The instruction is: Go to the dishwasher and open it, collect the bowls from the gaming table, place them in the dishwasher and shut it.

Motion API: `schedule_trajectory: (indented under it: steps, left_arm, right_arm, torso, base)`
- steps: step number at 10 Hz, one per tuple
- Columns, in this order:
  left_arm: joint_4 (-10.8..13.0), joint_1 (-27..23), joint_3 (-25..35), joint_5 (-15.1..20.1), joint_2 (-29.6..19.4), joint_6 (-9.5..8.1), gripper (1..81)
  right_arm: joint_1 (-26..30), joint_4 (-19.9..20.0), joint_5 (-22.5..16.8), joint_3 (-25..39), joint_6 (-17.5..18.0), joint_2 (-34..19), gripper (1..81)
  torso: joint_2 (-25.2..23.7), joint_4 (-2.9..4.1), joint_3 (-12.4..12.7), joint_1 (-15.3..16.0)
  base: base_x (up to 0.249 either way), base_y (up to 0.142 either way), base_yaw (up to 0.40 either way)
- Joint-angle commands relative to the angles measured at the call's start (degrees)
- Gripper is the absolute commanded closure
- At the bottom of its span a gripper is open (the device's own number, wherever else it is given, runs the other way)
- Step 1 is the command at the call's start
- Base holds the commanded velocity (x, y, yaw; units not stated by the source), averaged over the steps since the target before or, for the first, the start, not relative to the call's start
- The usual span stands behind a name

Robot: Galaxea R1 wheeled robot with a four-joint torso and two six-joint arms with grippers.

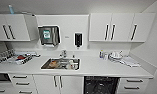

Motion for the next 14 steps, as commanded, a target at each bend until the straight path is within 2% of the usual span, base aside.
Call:
schedule_trajectory:
  steps: [1,14]
  left_arm:
    - [-0.23,-3.37,0.09,3.26,-0.24,0.17,1.0]
    - [-0.32,-3.29,0.09,3.44,-0.15,-0.09,1.0]
  right_arm:
    - [3.08,-0.23,-2.64,0.29,0.02,0.41,1.0]
    - [3.07,-0.23,-2.73,0.20,-0.15,0.93,1.0]
  torso:
    - [0.00,0.00,0.00,0.00]
    - [0.02,0.00,0.02,-0.02]
  base:
    - [0.000,0.000,0.000]
    - [0.000,0.000,0.000]
